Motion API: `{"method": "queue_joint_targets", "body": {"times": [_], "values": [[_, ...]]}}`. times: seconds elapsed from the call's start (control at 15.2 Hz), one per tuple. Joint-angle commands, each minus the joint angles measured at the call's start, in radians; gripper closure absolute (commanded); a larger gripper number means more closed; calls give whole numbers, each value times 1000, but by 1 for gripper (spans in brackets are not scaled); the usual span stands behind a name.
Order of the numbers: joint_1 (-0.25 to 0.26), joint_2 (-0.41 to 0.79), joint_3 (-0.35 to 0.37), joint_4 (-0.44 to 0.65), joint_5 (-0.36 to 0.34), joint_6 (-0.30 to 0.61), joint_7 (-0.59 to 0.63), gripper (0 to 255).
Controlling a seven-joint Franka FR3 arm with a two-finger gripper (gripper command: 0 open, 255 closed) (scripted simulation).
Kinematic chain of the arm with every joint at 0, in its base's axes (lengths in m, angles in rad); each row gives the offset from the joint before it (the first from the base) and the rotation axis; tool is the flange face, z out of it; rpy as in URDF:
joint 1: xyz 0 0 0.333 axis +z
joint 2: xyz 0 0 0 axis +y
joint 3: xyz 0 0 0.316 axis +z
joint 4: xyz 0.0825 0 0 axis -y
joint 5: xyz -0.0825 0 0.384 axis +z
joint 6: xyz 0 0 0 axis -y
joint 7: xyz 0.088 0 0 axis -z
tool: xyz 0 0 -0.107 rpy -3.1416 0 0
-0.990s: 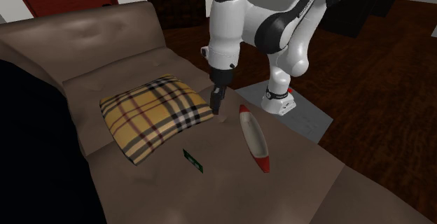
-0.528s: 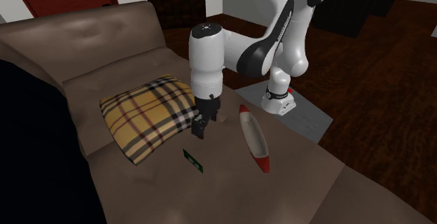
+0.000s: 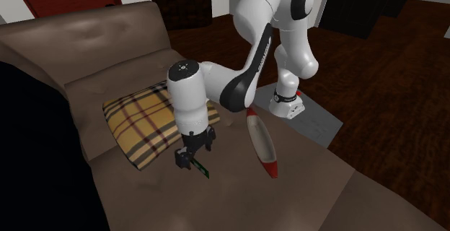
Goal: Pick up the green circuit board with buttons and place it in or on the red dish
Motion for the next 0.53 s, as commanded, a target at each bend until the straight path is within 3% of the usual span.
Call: {"method": "queue_joint_targets", "body": {"times": [0.0, 0.46], "values": [[9, 31, -9, 11, -12, 17, 23, 0], [19, 70, -20, -13, -35, 76, 37, 0]]}}
